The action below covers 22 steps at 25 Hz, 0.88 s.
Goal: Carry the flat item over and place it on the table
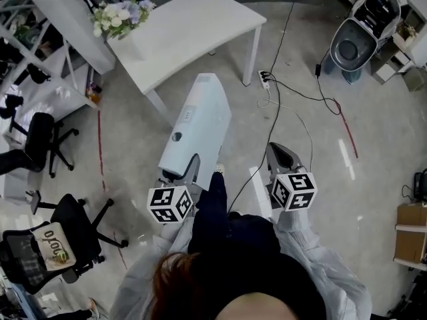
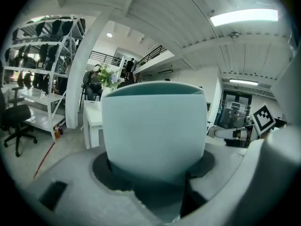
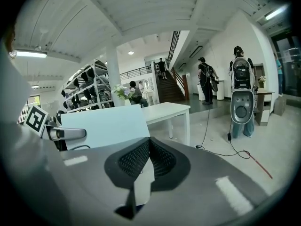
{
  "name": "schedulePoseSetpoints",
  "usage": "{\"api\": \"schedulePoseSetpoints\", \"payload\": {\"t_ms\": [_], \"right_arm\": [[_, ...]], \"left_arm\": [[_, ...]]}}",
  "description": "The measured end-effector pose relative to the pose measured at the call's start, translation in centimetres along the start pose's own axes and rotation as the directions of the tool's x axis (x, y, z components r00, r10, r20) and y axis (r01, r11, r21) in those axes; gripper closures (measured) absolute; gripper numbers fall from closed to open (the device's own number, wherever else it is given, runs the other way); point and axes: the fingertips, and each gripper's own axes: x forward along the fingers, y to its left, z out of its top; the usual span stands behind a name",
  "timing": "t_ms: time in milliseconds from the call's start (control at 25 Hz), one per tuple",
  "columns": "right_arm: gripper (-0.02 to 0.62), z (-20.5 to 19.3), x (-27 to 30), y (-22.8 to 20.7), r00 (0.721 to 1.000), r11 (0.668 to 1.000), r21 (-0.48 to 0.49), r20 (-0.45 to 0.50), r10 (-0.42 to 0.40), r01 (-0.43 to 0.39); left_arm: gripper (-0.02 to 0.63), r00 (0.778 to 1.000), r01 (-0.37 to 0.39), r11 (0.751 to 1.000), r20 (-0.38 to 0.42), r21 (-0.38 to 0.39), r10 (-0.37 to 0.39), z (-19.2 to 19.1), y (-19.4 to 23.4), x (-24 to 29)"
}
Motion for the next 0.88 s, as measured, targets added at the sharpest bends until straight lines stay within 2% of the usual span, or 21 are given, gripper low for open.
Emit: {"api": "schedulePoseSetpoints", "payload": {"t_ms": [280, 440, 720, 880], "right_arm": [[0.584, 6.3, 8.5, -1.3, 0.999, 1.0, -0.005, 0.033, -0.017, 0.017], [0.584, 8.7, 12.4, -1.2, 0.999, 1.0, -0.01, 0.047, -0.027, 0.027], [0.584, 10.7, 17.5, -1.6, 0.996, 0.998, -0.002, 0.056, -0.065, 0.065], [0.584, 10.2, 18.9, -1.8, 0.996, 0.996, 0.009, 0.033, -0.085, 0.085]], "left_arm": [[0.337, 0.999, 0.03, 0.999, 0.039, 0.013, -0.03, 7.0, 4.3, 7.8], [0.337, 0.996, 0.065, 0.997, 0.056, 0.04, -0.067, 10.2, 6.5, 11.4], [0.337, 0.992, 0.113, 0.993, 0.047, 0.041, -0.114, 12.3, 9.5, 16.1], [0.337, 0.989, 0.141, 0.989, 0.032, 0.033, -0.142, 12.4, 10.2, 17.8]]}}
